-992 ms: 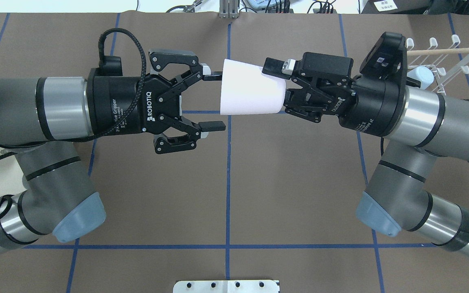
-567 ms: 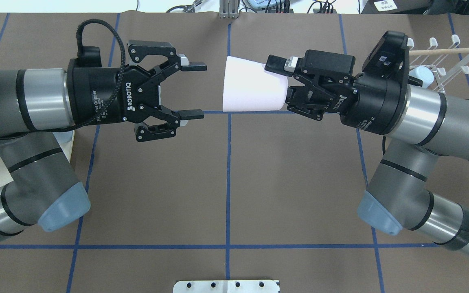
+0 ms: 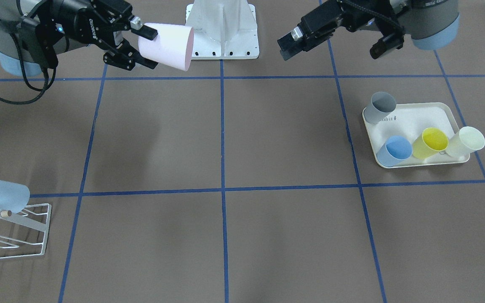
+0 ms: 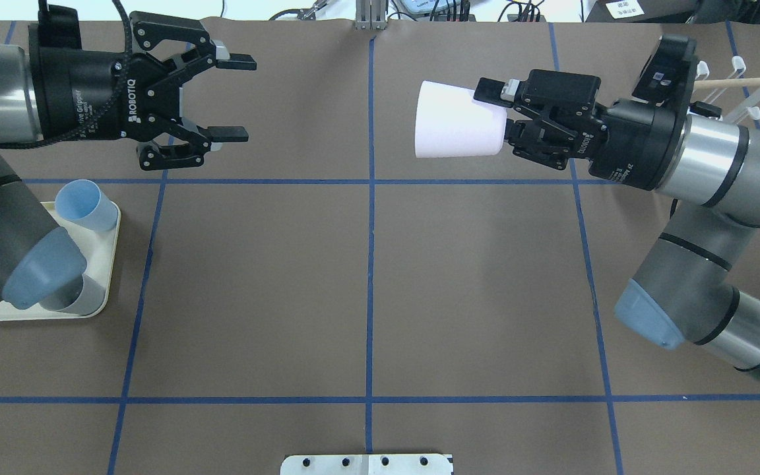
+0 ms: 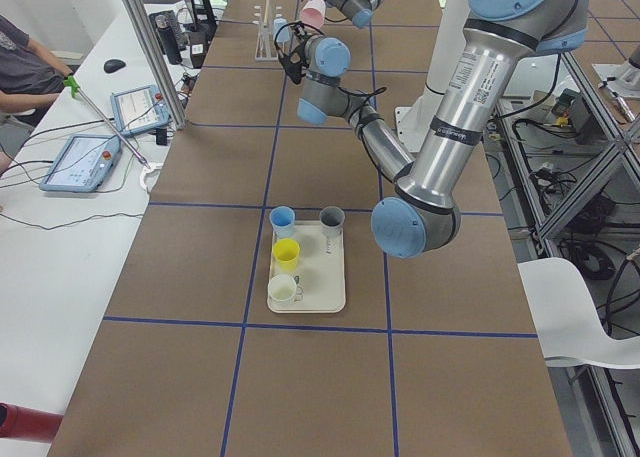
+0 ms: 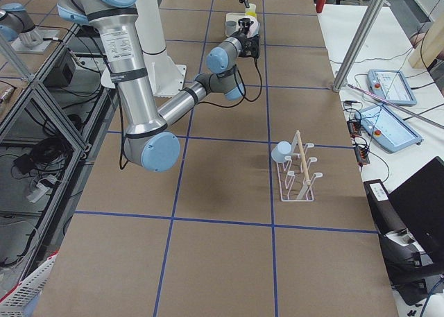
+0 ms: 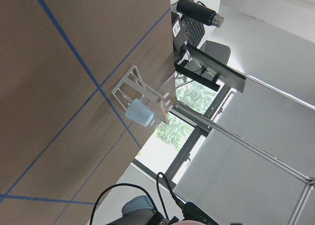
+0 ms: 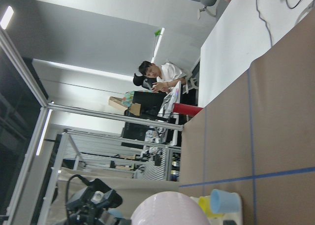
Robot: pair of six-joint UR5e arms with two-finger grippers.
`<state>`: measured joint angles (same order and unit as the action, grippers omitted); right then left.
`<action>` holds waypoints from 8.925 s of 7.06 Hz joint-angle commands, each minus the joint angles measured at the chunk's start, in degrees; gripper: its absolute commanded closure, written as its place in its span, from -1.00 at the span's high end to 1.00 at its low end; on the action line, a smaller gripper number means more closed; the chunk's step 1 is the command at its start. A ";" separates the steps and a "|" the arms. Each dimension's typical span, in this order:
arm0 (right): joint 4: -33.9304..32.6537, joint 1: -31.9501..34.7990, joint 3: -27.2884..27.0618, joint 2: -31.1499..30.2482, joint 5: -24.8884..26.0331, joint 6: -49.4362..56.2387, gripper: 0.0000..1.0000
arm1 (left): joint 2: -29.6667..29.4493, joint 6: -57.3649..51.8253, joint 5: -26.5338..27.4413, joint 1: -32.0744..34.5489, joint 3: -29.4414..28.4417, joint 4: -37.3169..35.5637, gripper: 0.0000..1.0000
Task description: Transfer IKEA cup to right arm and place on rack
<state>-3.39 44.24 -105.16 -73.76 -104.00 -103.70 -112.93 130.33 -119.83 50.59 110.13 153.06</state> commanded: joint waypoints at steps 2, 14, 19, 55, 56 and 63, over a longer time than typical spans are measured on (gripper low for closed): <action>-14.67 12.76 0.22 -5.24 -14.52 14.53 -0.68 | 0.60 -20.85 -4.62 5.47 0.00 -18.27 0.77; -59.18 33.81 13.65 -5.10 -20.19 72.41 -0.77 | 7.20 -58.43 -0.31 7.51 4.83 -49.09 0.93; -59.71 31.44 13.31 -4.82 -20.19 71.36 -0.75 | 7.20 -58.35 -0.31 7.51 4.83 -49.09 0.95; -68.59 22.65 1.00 -4.99 -26.70 64.06 0.97 | 26.27 -78.65 -5.06 -4.62 1.75 -57.26 -1.00; -68.59 22.65 1.01 -4.91 -26.70 64.06 0.97 | 26.53 -78.65 -5.06 -4.44 1.84 -57.35 -1.00; -58.54 14.95 -0.48 -2.01 -22.33 44.01 0.98 | 12.70 -62.27 -6.02 -1.01 13.80 -65.27 -1.00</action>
<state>-67.36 62.42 -105.05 -76.25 -128.59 -51.42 -94.17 61.48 -125.71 49.68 124.52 87.44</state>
